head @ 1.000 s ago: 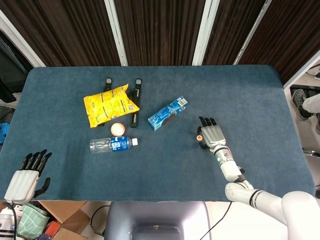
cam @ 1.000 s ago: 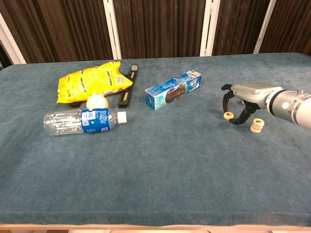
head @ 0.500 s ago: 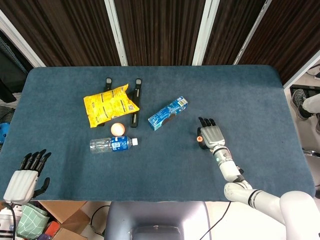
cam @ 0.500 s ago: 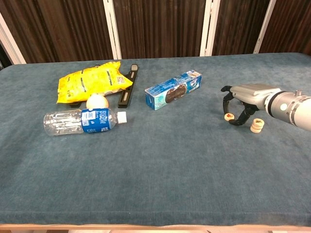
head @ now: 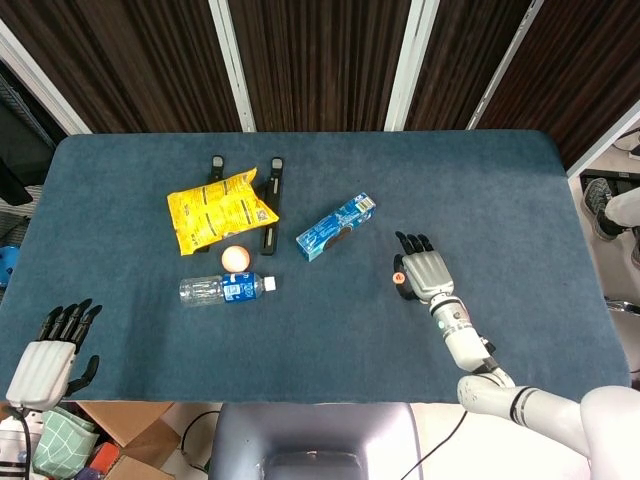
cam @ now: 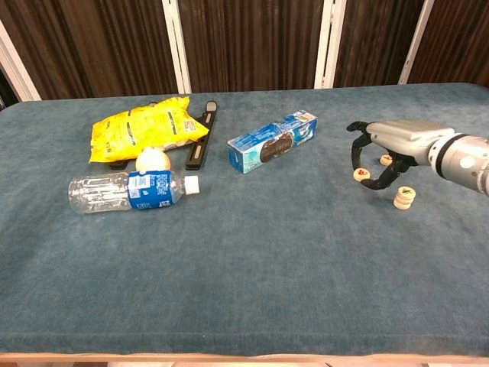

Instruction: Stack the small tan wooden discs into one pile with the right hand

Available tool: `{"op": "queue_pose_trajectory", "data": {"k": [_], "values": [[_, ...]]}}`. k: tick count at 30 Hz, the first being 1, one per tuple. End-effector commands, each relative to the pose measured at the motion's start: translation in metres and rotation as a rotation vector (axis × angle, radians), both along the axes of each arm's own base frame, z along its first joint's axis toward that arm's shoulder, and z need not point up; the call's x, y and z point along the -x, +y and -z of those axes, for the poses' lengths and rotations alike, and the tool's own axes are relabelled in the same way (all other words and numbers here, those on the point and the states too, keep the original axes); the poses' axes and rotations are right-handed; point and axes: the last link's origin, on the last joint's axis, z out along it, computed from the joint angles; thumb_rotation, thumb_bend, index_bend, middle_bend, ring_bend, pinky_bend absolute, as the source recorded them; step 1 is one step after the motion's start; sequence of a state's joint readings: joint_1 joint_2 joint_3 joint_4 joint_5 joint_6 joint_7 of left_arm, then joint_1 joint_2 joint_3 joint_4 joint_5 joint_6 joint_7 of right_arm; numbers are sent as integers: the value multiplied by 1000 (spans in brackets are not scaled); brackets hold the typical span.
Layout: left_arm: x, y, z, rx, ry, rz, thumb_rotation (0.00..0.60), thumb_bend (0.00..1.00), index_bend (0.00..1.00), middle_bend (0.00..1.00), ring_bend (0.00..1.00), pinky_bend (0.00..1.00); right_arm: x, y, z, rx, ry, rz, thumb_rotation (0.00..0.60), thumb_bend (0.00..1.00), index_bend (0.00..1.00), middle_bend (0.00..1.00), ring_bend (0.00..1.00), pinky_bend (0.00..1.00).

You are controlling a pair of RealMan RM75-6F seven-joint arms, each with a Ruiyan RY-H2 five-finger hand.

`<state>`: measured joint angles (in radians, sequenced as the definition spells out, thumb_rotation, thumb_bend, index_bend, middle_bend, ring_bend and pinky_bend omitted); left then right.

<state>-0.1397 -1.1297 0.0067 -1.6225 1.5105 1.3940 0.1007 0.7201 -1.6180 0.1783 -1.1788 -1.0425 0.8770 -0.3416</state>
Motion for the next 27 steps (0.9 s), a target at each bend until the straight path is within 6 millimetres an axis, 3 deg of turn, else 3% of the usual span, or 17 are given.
{"op": "queue_pose_trajectory", "data": {"k": [1,8,13,27], "values": [[0,-1,0,2,0,1,600,489,0,0,0,28,12,35,-30,10,-7,-81,600,487,660,24,0,8],[-2,-1,4,14,2,8,600,490,0,0,0,28,31,50,-43,-3,21,-87,600,487,660,24,0,8],[-1,0,4,15,4,5,600,489,0,0,0,28,43,47,-43,-4,40,-59,600,487,660,24,0,8],[-1,0,4,14,4,3,600,489,0,0,0,28,54,36,-40,-4,45,-13,600,487,655,24,0,8]]}}
